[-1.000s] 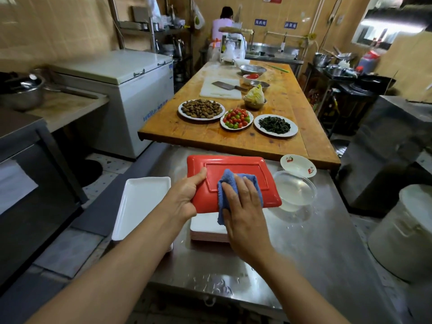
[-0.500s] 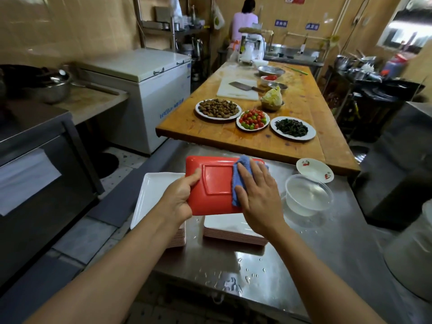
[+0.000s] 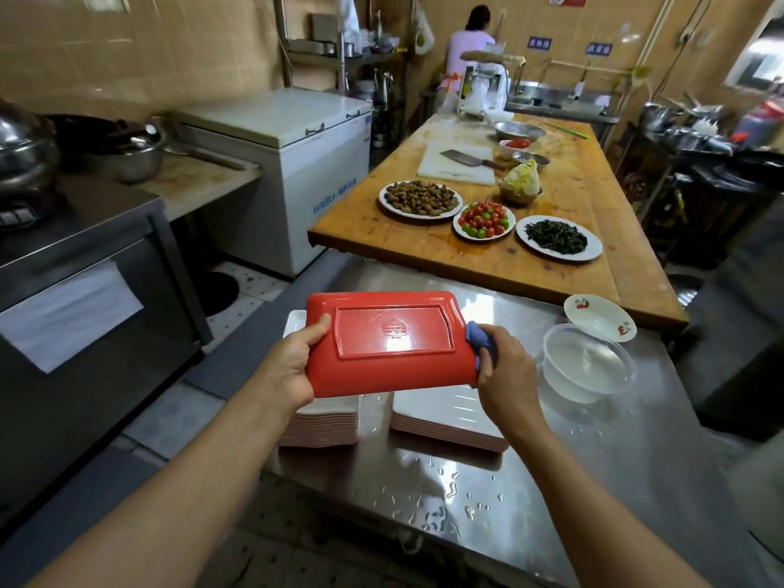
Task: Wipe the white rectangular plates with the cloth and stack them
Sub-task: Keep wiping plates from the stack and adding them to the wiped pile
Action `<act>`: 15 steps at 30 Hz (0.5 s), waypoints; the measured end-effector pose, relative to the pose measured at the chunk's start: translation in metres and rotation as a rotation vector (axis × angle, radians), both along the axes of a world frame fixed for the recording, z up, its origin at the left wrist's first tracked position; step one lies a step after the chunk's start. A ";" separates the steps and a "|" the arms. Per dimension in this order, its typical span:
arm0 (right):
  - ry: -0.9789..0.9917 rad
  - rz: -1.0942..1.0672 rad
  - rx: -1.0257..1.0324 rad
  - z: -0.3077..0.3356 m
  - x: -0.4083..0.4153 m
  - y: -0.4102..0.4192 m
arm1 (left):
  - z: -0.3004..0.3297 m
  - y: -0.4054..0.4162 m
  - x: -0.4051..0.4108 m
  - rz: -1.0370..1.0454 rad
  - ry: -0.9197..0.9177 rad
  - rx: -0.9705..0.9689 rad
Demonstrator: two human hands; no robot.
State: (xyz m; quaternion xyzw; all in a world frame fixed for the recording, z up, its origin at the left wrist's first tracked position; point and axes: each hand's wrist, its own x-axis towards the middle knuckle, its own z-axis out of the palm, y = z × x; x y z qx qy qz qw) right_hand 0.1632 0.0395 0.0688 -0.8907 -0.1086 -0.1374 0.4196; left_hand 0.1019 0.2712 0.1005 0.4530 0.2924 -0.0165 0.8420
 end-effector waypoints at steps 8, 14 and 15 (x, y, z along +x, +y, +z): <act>0.035 0.059 0.037 0.012 0.007 0.034 | 0.013 0.034 -0.010 0.095 -0.346 0.524; 0.071 0.144 0.045 0.013 0.005 0.059 | 0.001 0.044 -0.017 -0.064 -0.455 1.510; 0.086 0.152 0.045 0.011 0.003 0.062 | -0.006 0.044 -0.019 -0.107 -0.458 1.634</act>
